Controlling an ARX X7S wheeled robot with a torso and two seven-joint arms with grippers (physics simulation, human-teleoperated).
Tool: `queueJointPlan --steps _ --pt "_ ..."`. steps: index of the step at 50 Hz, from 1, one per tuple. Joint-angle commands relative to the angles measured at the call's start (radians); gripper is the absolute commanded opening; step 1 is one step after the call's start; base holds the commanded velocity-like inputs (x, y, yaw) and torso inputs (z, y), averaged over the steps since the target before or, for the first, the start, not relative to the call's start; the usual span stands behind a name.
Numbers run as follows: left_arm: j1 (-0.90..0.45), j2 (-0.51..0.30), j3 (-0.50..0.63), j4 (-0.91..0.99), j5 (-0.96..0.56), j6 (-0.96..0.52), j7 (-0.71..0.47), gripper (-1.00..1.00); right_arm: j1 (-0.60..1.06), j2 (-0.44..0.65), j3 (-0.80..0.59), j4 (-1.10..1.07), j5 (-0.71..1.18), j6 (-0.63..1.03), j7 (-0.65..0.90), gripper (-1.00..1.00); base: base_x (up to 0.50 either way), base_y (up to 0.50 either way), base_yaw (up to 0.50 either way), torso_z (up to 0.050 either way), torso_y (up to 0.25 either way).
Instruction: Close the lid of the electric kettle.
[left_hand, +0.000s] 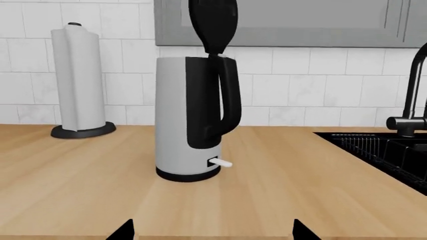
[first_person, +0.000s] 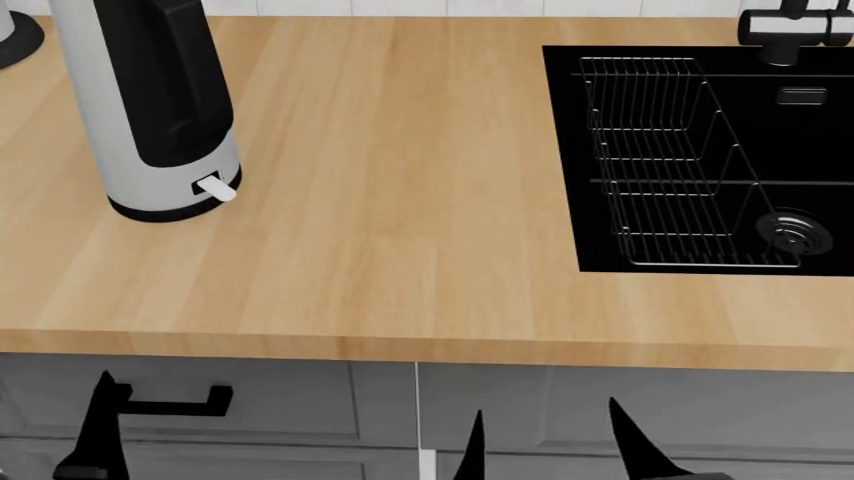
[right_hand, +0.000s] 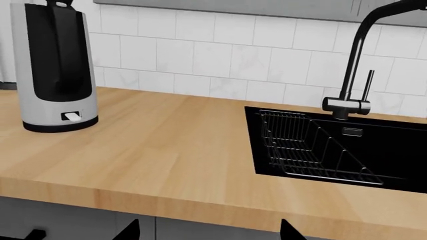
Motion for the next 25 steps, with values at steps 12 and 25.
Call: queueJointPlan --steps 12,25 --pt "-0.098 -0.09 -0.102 0.302 -0.184 -0.287 -0.053 1.0 0.093 0.04 0.044 -0.249 0.056 0.248 0.032 1.0 0.0 0.0 0.0 0.0 0.0" --pt "-0.104 -0.108 -0.112 0.324 -0.217 -0.293 -0.071 1.0 0.116 0.057 0.023 -0.298 0.053 0.294 0.048 1.0 0.0 0.0 0.0 0.0 0.0"
